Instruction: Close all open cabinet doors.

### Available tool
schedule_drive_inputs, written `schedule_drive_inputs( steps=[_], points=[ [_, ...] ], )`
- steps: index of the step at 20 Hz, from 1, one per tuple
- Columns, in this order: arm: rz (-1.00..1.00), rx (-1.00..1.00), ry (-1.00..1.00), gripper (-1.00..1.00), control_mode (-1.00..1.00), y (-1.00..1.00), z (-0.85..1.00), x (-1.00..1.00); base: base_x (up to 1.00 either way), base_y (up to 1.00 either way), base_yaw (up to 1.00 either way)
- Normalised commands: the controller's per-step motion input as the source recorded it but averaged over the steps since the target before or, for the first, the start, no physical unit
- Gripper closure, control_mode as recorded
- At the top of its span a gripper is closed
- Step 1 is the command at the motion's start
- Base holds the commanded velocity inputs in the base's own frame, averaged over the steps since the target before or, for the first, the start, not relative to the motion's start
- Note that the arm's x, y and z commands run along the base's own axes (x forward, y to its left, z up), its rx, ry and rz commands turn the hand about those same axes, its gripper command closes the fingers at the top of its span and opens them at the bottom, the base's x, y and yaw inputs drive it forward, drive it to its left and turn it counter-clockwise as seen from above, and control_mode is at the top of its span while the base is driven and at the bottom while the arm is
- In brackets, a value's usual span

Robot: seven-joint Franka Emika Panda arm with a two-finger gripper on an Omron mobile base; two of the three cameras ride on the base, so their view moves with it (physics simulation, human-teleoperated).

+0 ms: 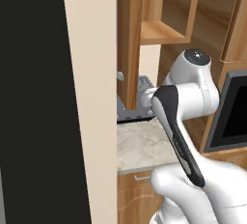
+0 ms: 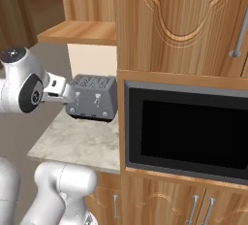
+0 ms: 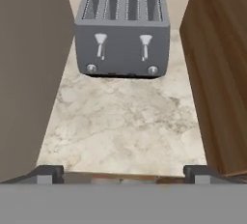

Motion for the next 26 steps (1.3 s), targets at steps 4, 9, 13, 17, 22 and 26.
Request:
schedule_drive_inputs(
  steps=[4, 9, 13, 17, 22, 26],
  points=[
    [-0.04, 0.00, -0.22, -1.00, -1.00, 0.00, 0.22, -0.28, 0.00, 0.00, 0.00],
    [-0.05, 0.00, -0.25, -1.00, -1.00, -0.07, 0.19, 0.11, 0.00, 0.00, 0.00],
    [-0.04, 0.00, -0.21, -1.00, -1.00, -0.21, 0.11, 0.27, 0.00, 0.00, 0.00],
    [0.00, 0.00, -0.13, -1.00, -1.00, -0.10, 0.16, -0.01, 0.00, 0.00, 0.00],
    [0.00, 0.00, -0.15, -1.00, -1.00, -0.01, 0.29, -0.20, 0.00, 0.00, 0.00],
    [0.00, 0.00, -0.18, -1.00, -1.00, 0.00, 0.44, -0.17, 0.00, 0.00, 0.00]
  ],
)
